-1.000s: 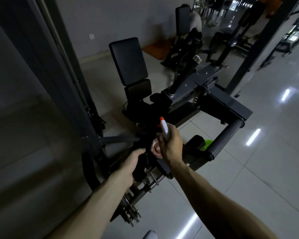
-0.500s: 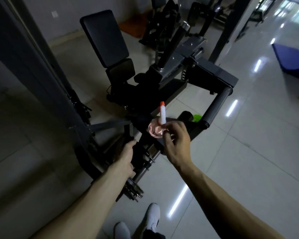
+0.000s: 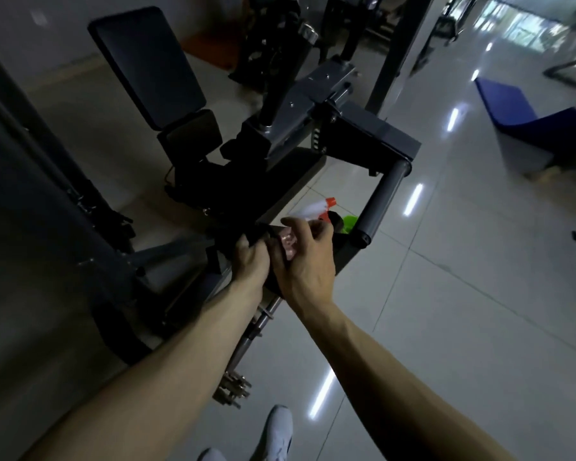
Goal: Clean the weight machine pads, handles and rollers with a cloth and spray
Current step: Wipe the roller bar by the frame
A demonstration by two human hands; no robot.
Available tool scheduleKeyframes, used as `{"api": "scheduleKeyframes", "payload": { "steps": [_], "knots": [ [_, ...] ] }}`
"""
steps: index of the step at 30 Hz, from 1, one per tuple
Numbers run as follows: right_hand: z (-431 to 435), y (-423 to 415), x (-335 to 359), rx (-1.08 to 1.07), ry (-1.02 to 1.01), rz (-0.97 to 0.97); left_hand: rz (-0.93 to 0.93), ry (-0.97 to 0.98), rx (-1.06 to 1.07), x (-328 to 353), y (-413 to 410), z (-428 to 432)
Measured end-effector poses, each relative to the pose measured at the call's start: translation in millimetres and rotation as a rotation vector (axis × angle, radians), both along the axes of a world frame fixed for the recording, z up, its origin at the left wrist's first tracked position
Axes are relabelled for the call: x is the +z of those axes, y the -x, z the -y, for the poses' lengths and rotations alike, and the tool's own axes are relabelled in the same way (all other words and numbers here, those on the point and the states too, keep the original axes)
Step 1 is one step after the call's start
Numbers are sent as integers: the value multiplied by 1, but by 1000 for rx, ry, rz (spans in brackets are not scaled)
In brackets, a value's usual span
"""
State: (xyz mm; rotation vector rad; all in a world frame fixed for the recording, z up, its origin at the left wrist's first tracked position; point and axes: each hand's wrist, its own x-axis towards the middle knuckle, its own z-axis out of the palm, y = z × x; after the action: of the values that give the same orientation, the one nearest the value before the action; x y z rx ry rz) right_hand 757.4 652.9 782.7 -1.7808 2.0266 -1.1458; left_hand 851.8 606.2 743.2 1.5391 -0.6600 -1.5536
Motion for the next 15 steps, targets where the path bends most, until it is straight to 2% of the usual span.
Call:
{"api": "scheduleKeyframes", "payload": {
  "steps": [3, 7, 15],
  "knots": [
    [1, 14, -2, -40, -48, 158, 2, -2, 11, 25, 6, 2],
    [4, 25, 3, -43, -74, 314, -110, 43, -134, 43, 19, 8],
    [27, 47, 5, -5, -137, 585, 76, 212, -244, 44, 31, 21]
  ]
}}
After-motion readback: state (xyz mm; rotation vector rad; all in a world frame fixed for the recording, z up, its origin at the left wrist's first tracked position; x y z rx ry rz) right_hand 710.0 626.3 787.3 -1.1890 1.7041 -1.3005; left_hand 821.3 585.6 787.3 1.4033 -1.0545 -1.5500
